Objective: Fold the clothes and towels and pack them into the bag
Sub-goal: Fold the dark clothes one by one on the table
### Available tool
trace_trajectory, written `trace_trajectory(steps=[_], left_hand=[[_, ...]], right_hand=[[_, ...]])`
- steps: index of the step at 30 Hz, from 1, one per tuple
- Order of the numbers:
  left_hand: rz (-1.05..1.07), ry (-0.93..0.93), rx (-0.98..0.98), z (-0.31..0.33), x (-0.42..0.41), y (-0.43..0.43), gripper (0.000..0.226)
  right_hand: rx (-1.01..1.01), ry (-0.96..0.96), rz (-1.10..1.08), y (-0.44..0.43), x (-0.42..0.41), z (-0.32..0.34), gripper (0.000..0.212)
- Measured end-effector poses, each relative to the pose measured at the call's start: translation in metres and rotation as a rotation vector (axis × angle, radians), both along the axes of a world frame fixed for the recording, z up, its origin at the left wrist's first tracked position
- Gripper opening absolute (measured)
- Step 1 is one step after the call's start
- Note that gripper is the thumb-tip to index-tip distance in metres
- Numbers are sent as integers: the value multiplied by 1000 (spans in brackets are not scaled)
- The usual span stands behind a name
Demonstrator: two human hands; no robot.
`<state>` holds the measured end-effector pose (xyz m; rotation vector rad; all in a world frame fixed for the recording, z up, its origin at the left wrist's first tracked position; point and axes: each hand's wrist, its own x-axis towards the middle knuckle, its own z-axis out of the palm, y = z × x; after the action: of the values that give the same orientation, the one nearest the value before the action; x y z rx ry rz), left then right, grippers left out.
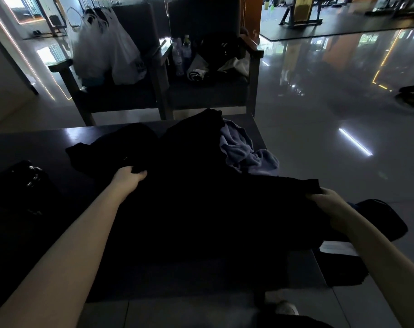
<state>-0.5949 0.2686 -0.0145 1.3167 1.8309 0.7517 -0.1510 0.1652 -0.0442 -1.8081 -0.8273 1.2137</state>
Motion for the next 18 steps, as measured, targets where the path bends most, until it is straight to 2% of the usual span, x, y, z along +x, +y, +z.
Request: trace_trajectory(steps=[2, 5, 7, 10, 12, 15, 18], left_hand=[[-2, 20, -158, 7, -3, -4, 40], [-55, 165, -360, 17, -7, -12, 37], [-28, 257, -324, 15, -6, -16, 34], [30, 299, -254, 5, -5, -22, 33], [12, 292, -245, -4, -3, -26, 29], [-53, 330, -185, -14, 3, -35, 19], [-73, 461, -114, -22, 2, -41, 21]], right_hand=[[-45, -16, 62, -6, 12, 2, 19], [-102, -51, 116, -11, 26, 1, 24], [-95, -53, 105, -13, 24, -2, 27], [-26, -58, 72, -8, 6, -8, 26], [-14, -88, 76, -2, -3, -12, 25], [-42, -174, 133, 7, -8, -18, 36], [-46, -254, 188, 13, -7, -24, 41]])
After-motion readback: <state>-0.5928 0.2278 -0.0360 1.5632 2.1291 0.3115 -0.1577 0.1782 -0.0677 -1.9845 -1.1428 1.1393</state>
